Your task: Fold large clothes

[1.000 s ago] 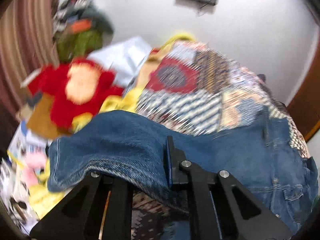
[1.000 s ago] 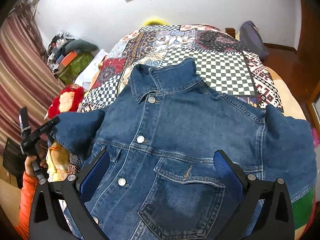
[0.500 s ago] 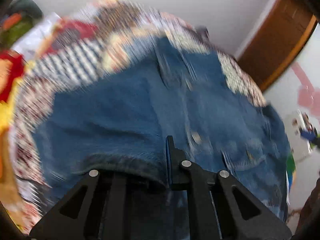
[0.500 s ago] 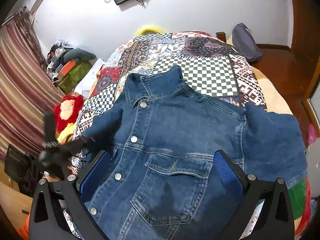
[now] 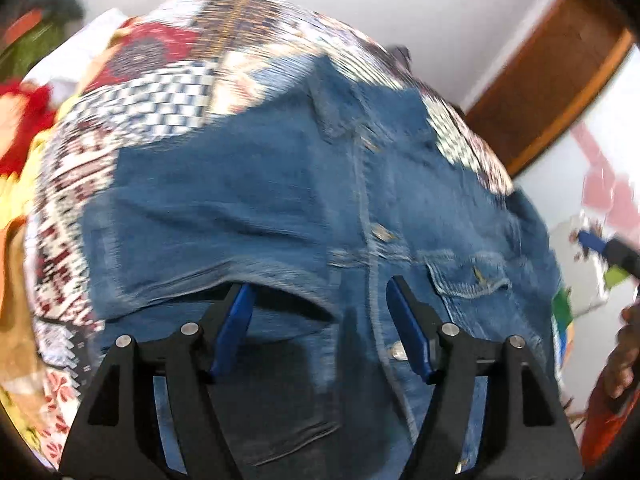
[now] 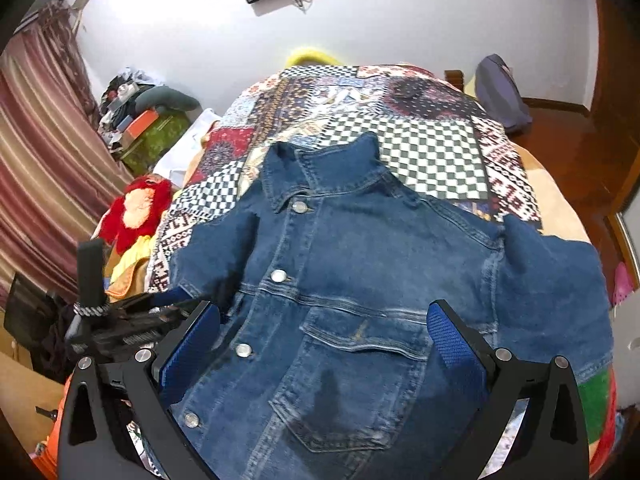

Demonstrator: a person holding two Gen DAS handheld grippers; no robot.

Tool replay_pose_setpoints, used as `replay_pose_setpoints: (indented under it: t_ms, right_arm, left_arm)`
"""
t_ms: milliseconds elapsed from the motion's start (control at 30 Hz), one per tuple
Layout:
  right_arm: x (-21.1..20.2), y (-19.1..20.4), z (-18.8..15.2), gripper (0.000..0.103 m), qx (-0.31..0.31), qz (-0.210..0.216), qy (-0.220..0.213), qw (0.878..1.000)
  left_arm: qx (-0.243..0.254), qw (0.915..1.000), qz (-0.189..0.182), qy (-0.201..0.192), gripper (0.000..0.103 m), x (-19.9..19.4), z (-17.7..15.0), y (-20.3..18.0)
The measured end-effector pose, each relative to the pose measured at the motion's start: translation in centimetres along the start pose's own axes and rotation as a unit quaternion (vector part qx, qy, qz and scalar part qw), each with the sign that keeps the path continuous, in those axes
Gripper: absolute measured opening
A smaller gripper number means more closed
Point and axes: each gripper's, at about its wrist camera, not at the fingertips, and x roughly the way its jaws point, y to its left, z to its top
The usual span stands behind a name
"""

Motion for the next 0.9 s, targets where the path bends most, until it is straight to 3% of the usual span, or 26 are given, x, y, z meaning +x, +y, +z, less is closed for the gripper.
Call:
replay_pose_setpoints:
  t_ms: [200, 300, 400, 500, 600, 700, 767, 867, 900]
  right_arm:
    - [2.0, 1.9, 0.1, 0.103, -0.016, 0.002, 0.015, 1.0]
    - [3.3, 2.3, 0.1, 0.103, -0.018, 0.002, 0.027, 0.999]
    - [4.4, 2.6, 0.2, 0.103, -0.018, 0.002, 0.036, 0.999]
    - [5.2, 2.5, 0.3, 0.103, -0.016, 0.001, 0.042, 0.999]
    - [5.9, 2.4, 0.4, 0.103, -0.009, 0.0, 0.049, 0.999]
    - [6.2, 2.2, 0.5, 0.103, -0.005, 0.001, 0.051, 0.999]
    - [6.3, 2.1, 0.5, 0.103, -0.005, 0.0, 0.052, 0.999]
    - [6.2, 1.9, 0.4, 0.103, -0.005, -0.003, 0.052, 0.999]
    - [6.1, 1.8, 0.3, 0.103, -0.005, -0.002, 0.052, 0.999]
  left_arm:
    - [-0.096, 0.9929, 0.053, -0.046, 0.069, -3.5, 0.7, 9.0]
    - [-0.141, 0.9875, 0.059, -0.037, 0.069, -3.3, 0.3, 12.8]
    - [-0.186, 0.9818, 0.033, -0.013, 0.069, -1.3, -0.6, 15.8]
    - [-0.208, 0.9781, -0.01, 0.007, 0.069, 0.8, -1.3, 16.5]
    - [-0.224, 0.9739, -0.027, 0.026, 0.068, 3.2, -1.5, 16.8]
    - [-0.23, 0.9726, -0.03, 0.022, 0.06, 4.2, -1.6, 16.4]
    - [-0.221, 0.9752, -0.011, 0.015, 0.04, 4.1, -1.4, 16.0]
    - [-0.191, 0.9814, 0.019, 0.002, 0.024, 3.3, -0.7, 15.1]
    - [-0.176, 0.9839, 0.031, -0.005, 0.024, 2.6, -0.4, 14.8]
